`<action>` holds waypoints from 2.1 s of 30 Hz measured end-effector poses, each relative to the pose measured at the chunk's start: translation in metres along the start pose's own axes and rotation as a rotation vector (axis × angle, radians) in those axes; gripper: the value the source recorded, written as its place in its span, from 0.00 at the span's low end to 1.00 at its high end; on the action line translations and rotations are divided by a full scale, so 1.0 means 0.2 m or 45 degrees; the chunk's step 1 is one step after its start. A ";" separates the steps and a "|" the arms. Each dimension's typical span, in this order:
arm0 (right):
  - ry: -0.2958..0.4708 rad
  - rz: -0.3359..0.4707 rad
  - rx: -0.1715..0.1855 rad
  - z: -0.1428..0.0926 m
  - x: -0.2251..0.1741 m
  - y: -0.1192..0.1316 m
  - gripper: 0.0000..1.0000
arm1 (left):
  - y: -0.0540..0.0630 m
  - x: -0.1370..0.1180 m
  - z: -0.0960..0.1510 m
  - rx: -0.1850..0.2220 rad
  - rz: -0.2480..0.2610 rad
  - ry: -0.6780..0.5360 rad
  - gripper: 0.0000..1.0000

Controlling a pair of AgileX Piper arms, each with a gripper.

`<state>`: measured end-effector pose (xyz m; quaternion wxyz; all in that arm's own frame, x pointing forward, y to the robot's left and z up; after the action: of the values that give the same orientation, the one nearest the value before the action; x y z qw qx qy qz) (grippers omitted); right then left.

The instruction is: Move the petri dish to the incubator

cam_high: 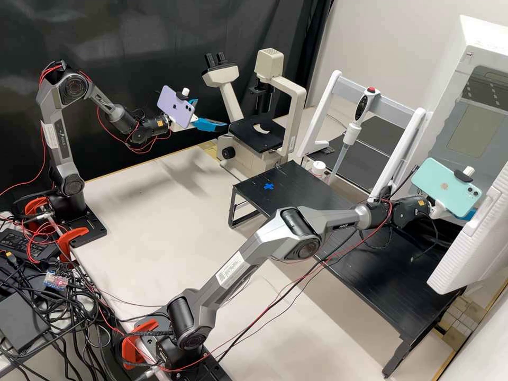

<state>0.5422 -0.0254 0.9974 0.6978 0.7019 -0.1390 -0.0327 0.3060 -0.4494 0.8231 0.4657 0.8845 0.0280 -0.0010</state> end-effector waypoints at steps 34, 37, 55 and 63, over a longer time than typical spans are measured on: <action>0.043 -0.082 0.014 0.02 0.00 -0.15 1.00 | 0.00 0.00 0.00 0.000 0.000 0.000 1.00; 0.063 -0.098 0.014 0.01 -0.06 -0.14 1.00 | 0.00 0.00 0.00 0.000 0.000 0.000 1.00; 0.108 0.055 0.135 0.11 -0.66 -0.08 1.00 | 0.00 0.00 0.00 0.000 0.000 0.000 1.00; 0.280 0.174 0.110 0.08 -1.08 -0.11 1.00 | 0.00 0.00 0.00 0.000 0.000 0.000 1.00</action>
<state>0.3344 0.0102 0.9425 0.6785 0.7196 -0.1104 0.0982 0.3060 -0.4494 0.8231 0.4657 0.8845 0.0280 -0.0010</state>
